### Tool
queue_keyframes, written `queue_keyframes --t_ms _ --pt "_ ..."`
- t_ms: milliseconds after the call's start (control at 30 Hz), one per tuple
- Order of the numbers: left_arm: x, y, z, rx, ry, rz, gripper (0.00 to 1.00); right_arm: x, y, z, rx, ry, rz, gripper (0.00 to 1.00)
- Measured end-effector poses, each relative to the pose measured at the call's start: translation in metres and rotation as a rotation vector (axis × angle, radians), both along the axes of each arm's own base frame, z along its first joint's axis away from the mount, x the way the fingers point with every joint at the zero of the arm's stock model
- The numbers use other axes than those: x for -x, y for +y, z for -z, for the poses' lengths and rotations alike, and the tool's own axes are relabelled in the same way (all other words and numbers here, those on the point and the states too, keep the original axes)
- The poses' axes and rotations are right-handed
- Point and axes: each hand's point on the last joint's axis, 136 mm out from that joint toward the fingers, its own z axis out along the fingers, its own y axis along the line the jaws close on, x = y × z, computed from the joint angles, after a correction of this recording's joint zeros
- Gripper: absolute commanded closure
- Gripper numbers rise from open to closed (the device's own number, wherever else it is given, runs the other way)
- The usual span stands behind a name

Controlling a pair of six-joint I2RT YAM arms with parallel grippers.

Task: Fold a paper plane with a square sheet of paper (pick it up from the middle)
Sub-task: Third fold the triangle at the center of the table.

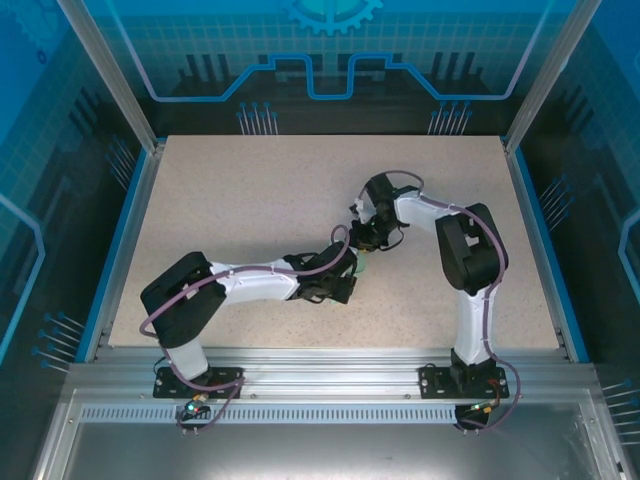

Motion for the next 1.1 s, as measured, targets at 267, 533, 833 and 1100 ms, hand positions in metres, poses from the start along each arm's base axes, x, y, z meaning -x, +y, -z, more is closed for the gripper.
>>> queue_keyframes --t_ms 267,533,833,1100 --pt "-0.006 0.004 0.0 0.041 0.036 0.008 0.99 0.004 -0.004 0.011 0.069 -0.005 -0.035 0.86" --pt "-0.013 0.011 -0.001 0.056 0.049 0.018 0.97 0.004 -0.005 0.011 0.073 -0.013 -0.048 0.85" --pt "-0.014 0.012 0.003 0.069 0.076 0.022 0.95 0.004 -0.004 0.011 0.071 -0.014 -0.052 0.83" --pt "-0.014 0.012 0.009 0.073 0.098 0.025 0.94 0.005 -0.003 0.01 0.062 -0.012 -0.053 0.81"
